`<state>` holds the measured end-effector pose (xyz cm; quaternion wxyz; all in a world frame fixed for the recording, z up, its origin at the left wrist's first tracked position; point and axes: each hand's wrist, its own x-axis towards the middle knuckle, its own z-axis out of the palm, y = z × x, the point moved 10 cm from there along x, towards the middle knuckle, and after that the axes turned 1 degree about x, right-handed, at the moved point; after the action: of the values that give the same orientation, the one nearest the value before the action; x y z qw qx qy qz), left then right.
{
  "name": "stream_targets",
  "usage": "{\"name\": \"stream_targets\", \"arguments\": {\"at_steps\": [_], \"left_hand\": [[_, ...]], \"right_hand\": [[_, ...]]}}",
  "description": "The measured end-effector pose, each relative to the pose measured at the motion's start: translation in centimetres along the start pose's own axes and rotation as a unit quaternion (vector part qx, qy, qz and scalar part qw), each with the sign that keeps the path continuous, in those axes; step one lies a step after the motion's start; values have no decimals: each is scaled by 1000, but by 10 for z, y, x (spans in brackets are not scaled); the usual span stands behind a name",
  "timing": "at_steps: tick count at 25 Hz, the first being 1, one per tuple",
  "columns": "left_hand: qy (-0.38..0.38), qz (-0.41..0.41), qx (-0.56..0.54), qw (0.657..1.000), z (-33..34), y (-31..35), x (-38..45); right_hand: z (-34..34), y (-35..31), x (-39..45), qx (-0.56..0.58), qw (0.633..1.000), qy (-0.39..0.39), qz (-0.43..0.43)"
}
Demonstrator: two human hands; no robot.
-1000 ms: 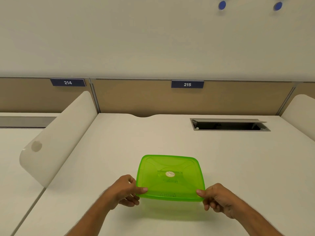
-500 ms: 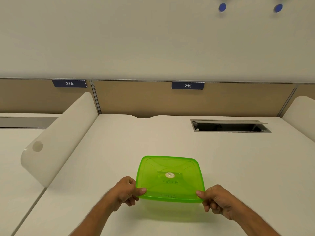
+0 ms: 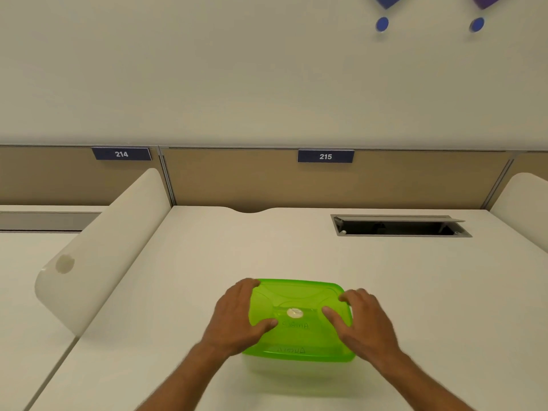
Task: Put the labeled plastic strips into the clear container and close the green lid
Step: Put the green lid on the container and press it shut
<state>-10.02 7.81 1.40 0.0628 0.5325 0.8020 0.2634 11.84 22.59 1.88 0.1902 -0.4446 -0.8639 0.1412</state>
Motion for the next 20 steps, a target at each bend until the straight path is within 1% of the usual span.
{"name": "stream_targets", "arguments": {"at_steps": [1,3,5,7,11,18,20], "left_hand": [[5,25,34,999,6,11,4],[-18,44,112,993,28,24,9],[-52,49,166,984,48,26,11],[-75,47,190,978,61,23,10],[-88,45,210,973,72,18,10],[-82,48,221,971,72,20,8],[-67,50,224,971,69,22,8]], "right_hand": [[13,-17,-1,-3,999,-24,-40],[42,-40,-4,-37,992,-85,-89],[59,-49,-4,-66,986,-114,-105],[70,-51,-4,-89,981,-135,-105],[76,-50,-5,-116,979,-130,-110],[79,-53,-5,-128,976,-127,-119],[81,-53,-5,-129,976,-131,-120]]}}
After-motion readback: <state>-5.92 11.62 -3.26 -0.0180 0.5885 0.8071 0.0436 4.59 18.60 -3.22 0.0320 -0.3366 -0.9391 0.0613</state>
